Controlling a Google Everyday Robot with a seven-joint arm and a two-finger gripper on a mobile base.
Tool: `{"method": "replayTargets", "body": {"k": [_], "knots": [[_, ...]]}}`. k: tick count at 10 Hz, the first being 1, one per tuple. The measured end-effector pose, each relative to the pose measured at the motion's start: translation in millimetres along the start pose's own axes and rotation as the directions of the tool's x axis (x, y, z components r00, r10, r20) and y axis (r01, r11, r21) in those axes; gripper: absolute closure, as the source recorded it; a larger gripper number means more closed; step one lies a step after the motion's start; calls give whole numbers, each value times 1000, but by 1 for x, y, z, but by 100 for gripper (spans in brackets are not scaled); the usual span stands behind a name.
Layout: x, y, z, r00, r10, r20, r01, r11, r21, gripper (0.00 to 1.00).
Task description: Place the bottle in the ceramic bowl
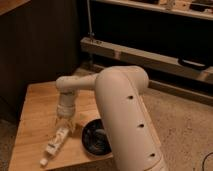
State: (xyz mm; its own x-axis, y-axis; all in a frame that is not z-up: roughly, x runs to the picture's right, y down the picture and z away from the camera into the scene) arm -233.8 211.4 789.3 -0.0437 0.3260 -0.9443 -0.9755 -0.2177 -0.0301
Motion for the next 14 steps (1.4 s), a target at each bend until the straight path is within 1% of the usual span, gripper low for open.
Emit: {"method": "replayTargets", "body": {"k": [4, 8, 9, 10, 12, 14], "knots": [[-2, -4, 3, 1000, 0, -29, 0, 1000, -9, 22], [4, -5, 6, 999, 8, -39, -8, 1000, -10, 22], [5, -3, 7, 999, 5, -43, -6, 1000, -9, 24], [7, -2, 9, 999, 1, -48, -1, 1000, -5, 30], [11, 1, 14, 998, -12, -58, 12, 1000, 3, 53], [13, 4, 15, 998, -22, -62, 23, 1000, 9, 69]]}}
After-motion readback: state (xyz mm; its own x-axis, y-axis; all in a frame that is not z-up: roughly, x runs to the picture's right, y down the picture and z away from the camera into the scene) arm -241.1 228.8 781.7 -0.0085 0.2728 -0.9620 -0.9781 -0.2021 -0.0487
